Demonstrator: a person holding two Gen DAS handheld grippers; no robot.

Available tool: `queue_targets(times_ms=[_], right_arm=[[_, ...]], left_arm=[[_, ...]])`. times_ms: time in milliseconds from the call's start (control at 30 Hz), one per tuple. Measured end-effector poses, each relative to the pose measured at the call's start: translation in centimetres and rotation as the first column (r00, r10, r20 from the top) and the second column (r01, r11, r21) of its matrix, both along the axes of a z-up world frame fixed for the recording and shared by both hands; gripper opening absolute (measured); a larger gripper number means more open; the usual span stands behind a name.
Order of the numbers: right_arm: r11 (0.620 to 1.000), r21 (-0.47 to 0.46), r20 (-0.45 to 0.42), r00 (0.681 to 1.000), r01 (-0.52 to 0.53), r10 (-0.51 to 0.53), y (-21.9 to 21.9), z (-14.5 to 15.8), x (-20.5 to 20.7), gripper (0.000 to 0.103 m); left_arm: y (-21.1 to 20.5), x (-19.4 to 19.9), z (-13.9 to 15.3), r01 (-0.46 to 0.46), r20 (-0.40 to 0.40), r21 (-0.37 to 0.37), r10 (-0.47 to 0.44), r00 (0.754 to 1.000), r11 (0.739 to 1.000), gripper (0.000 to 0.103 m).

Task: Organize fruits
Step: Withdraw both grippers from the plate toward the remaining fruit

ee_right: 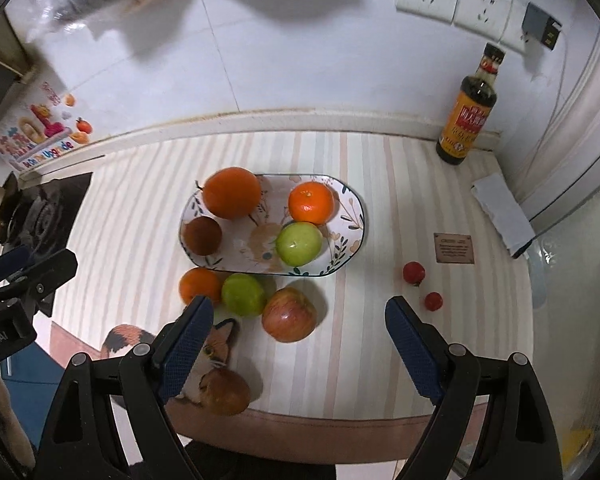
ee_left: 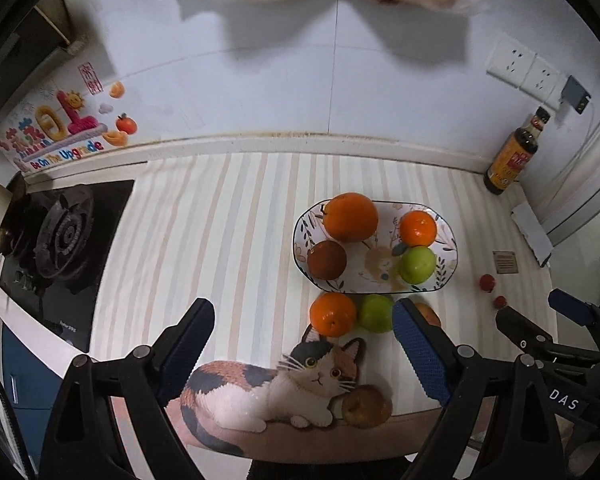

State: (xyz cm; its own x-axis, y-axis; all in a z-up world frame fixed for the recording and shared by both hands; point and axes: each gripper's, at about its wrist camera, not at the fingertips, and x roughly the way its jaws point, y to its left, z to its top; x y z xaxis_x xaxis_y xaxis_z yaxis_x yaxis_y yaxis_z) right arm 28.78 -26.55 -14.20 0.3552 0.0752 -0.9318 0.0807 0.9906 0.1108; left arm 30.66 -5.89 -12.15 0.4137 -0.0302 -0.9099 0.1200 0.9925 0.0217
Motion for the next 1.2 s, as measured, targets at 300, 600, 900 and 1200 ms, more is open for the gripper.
queue_targets(times_ms=[300,600,900,1200], right_arm=[[1.000,0.015,0.093,0.996,0.008,-0.010,0.1,5.7,-3.4,0.090],[0.999,0.037,0.142,0.990,0.019,-0.024,-0.3,8.7,-5.2,0.090],[0.997,0.071,0.124,0.992,0.010,-0.019,-0.8,8.1,-4.6,0.090],[0.989,0.143,-0.029,0.999,0.025,-0.021,-1.6,0.9,-1.2,0.090]], left_arm=[[0.0,-3.1,3.8,0.008,0.063,-0.021,-0.006,0.998,1.000,0.091],[0.0,-4.5,5.5,0.005,0.097,-0.032,-0.002,0.995,0.999,0.091],[-0.4,-4.4,4.7,0.000,0.081,-0.027,0.002,0.997,1.000,0.091],[-0.6,-0.9,-1.2,-0.031,-0.051,-0.007,0.031,0.998,0.999,0.099]])
